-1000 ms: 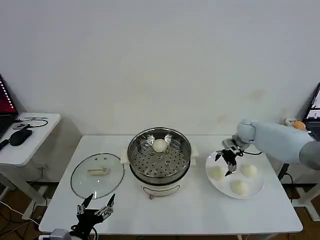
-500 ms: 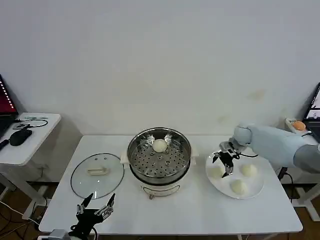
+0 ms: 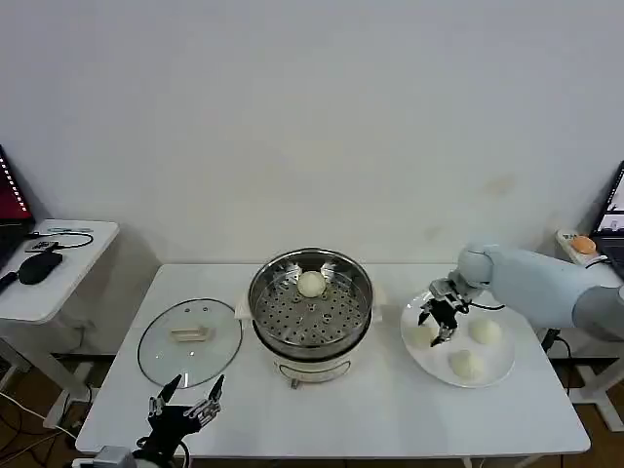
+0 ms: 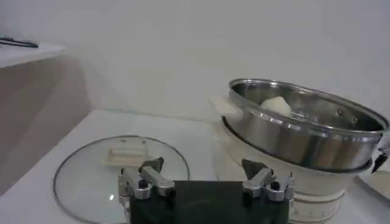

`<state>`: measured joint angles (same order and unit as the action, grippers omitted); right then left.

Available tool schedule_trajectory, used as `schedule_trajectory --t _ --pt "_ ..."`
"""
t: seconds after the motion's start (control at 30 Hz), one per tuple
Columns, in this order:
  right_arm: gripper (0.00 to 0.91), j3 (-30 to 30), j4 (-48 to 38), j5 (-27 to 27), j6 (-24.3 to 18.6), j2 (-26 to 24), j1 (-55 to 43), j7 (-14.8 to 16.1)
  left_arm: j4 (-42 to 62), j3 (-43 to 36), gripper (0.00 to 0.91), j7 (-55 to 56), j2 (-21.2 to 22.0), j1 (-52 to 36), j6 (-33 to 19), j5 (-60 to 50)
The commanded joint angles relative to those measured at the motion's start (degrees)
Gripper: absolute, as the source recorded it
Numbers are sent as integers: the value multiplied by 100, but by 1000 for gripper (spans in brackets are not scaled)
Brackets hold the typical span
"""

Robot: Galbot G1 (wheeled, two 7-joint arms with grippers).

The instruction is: Take steamed baozi put them in steamer then cover it.

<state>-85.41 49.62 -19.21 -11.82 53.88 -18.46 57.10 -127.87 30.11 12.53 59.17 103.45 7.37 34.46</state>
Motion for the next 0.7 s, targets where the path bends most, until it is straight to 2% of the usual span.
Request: schedule_trajectory --t 0.03,0.33,0.5,0.7 --pt "645 -7 49 -19 -12 -36 -62 54 4 5 907 11 6 -5 0 3" --pt "645 -310 618 -265 -41 -273 -833 130 32 9 907 52 17 -8 -4 6" --pt "645 -615 1077 -568 52 -365 -1481 107 51 1 907 85 17 7 -4 9" --pt "645 -1093 1545 -1239 197 -397 -2264 25 71 -18 907 107 22 -12 -7 4"
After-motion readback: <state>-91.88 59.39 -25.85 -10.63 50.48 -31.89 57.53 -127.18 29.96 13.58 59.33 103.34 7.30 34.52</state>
